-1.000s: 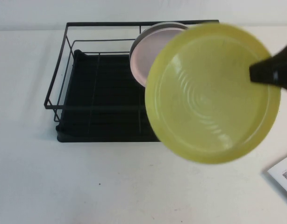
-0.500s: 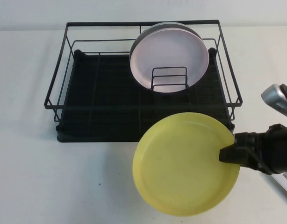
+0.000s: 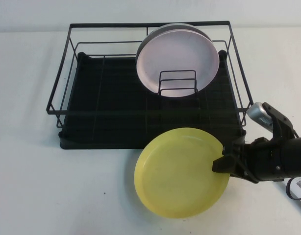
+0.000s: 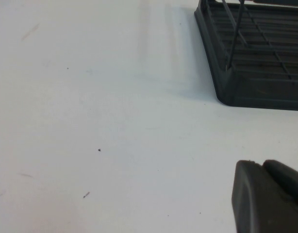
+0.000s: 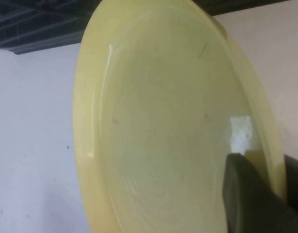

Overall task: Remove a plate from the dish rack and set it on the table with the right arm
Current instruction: Place the plate from the table

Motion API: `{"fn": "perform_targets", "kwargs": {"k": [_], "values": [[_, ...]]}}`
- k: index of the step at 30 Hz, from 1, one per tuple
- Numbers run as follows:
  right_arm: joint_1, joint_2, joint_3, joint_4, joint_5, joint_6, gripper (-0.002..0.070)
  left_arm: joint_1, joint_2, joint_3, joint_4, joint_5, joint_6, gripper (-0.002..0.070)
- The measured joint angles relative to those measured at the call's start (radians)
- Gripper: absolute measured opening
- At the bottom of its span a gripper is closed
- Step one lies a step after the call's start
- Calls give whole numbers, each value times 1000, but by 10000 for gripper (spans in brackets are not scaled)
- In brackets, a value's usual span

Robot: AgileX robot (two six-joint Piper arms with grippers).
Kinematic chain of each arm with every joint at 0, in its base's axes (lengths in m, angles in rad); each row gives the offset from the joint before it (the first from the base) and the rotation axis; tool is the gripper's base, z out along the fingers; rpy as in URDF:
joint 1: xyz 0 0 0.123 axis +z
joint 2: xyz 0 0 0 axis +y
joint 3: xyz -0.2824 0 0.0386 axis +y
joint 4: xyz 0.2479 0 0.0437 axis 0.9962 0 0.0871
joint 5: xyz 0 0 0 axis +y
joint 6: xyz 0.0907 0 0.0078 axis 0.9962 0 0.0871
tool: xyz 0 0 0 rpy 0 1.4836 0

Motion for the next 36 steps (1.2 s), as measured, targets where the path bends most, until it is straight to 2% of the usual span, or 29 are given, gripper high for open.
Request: {"fn": "perform_targets", "kwargs": {"k": [16, 19, 23, 26, 32, 36], "values": [[0, 71, -2, 45, -58, -68, 70, 0, 0, 0, 0, 0, 0, -4], [0, 71, -2, 45, -68, -69, 121, 0, 0, 0, 0, 0, 0, -4], [0, 71, -2, 45, -90, -71, 269, 0, 0, 0, 0, 0, 0, -4], [0, 71, -2, 45, -108, -73, 348, 0, 0, 0, 0, 0, 0, -4], [-2, 71, -11, 38, -131, -73, 383, 0, 0, 0, 0, 0, 0, -4], [-4, 35, -37, -2, -131, -73, 358, 0, 0, 0, 0, 0, 0, -4]]}}
